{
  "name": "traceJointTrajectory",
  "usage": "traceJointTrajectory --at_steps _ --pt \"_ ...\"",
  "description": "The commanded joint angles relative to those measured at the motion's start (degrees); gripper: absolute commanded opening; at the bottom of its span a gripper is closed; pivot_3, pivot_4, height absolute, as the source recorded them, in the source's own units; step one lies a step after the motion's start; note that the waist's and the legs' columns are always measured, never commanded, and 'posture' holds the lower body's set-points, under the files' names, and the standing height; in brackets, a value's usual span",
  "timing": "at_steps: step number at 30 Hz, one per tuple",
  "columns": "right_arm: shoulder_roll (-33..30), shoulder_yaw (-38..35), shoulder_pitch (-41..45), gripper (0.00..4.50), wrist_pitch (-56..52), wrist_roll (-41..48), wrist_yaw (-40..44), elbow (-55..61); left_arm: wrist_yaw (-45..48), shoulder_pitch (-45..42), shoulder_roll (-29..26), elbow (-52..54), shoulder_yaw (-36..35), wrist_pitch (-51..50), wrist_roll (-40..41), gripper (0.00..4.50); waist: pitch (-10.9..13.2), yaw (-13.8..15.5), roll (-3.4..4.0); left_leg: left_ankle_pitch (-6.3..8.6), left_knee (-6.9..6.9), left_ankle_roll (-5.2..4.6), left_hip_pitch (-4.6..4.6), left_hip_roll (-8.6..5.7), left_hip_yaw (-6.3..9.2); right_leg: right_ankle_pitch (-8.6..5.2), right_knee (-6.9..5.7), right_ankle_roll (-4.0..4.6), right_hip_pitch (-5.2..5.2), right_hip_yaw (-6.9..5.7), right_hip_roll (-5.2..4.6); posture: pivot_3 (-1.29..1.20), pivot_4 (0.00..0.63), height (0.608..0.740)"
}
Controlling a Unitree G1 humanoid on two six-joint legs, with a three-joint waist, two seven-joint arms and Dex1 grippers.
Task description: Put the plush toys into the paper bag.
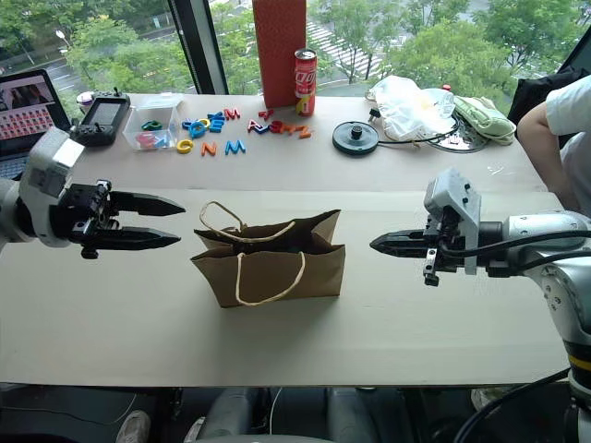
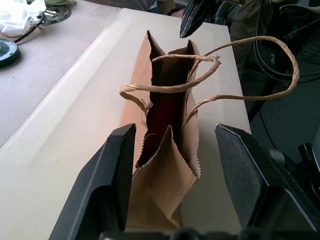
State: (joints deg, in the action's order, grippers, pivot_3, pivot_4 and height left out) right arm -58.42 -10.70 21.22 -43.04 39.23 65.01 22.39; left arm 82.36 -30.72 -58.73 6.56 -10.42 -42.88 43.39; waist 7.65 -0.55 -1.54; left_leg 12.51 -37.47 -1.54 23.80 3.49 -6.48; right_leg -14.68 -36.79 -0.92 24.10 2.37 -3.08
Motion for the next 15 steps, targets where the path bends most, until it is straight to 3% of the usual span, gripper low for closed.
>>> traceJointTrajectory --at_steps 1,15 --pt "-0.1 -2.51 1.53 0.0 1.87 1.4 0.16 1.06 -1.18 -1.16 -0.97 1.14 -2.22 -1.38 2.02 2.7 0.0 0.01 0.0 0.0 0.0 0.0 0.0 0.0 0.0 0.0 0.0 0.0 0.0 0.0 0.0 0.0 0.15 0.739" --pt "0.25 -1.08 2.16 0.0 2.64 0.68 -0.08 0.46 -1.68 -0.01 -0.3 1.53 -1.99 0.18 2.35 2.7 0.0 0.09 0.0 0.0 0.0 0.0 0.0 -0.01 -0.04 0.0 0.0 0.01 0.01 0.01 0.0 0.0 0.15 0.739"
